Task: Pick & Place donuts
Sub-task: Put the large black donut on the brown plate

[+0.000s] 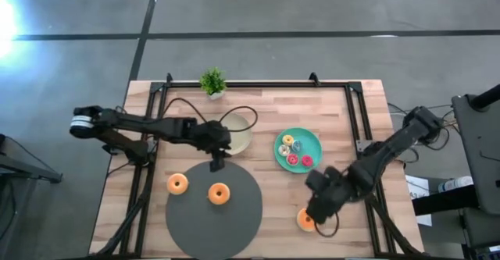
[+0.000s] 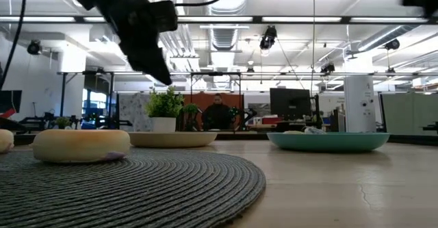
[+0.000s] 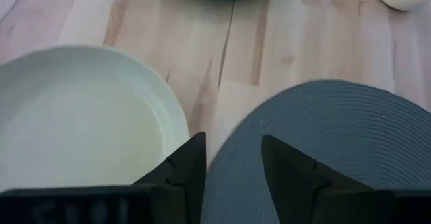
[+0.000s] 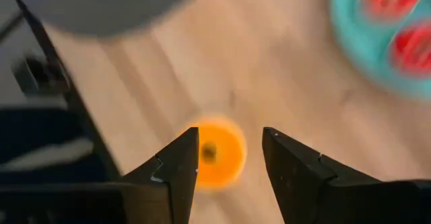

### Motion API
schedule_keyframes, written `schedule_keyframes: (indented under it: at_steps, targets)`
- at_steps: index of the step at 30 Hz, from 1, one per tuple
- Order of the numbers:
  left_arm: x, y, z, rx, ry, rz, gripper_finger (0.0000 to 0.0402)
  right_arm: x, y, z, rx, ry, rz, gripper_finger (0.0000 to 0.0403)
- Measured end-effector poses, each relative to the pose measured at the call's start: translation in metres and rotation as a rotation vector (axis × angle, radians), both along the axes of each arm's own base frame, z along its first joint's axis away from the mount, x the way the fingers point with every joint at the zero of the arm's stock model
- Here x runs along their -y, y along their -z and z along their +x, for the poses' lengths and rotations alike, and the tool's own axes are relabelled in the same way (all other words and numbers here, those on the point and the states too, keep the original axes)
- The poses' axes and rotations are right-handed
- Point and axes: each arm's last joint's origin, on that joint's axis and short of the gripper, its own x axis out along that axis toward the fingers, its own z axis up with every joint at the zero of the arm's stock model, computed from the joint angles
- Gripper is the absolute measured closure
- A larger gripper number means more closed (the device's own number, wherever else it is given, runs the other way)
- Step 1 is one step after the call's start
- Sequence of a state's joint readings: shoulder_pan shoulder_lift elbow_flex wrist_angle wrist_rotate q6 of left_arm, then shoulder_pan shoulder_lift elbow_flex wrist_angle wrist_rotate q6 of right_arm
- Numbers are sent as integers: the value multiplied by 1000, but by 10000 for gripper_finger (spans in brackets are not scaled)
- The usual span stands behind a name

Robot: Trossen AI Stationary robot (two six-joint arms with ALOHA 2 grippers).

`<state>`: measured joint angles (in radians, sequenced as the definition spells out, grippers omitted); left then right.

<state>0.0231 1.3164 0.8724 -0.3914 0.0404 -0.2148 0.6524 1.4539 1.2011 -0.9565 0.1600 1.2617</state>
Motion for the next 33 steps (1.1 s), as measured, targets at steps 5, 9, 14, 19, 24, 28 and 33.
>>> schedule_keyframes:
  at_steps: [5, 9, 14, 19, 24, 28, 33]
  targets:
    - [0, 7, -11, -13, -16, -17, 284, -27, 34, -8, -174, 108, 85, 254]
    - [1, 8, -13, -18, -16, -18, 284, -41, 55, -6, -180, 207, 138, 249]
    - [3, 8, -13, -22, -3, -28, 284, -55, 70, 0, -150, 228, 178, 242]
    - [6, 9, -14, -30, 10, -29, 284, -84, 67, 14, -126, -23, 81, 245]
    - [8, 9, -14, -31, 16, -30, 284, -102, 85, 28, -227, -258, -112, 248]
    - [7, 9, -14, -32, 15, -30, 284, -111, 91, 38, -273, -267, -189, 248]
    - [8, 9, -14, -32, 15, -31, 284, -120, 96, 44, -277, -286, -247, 248]
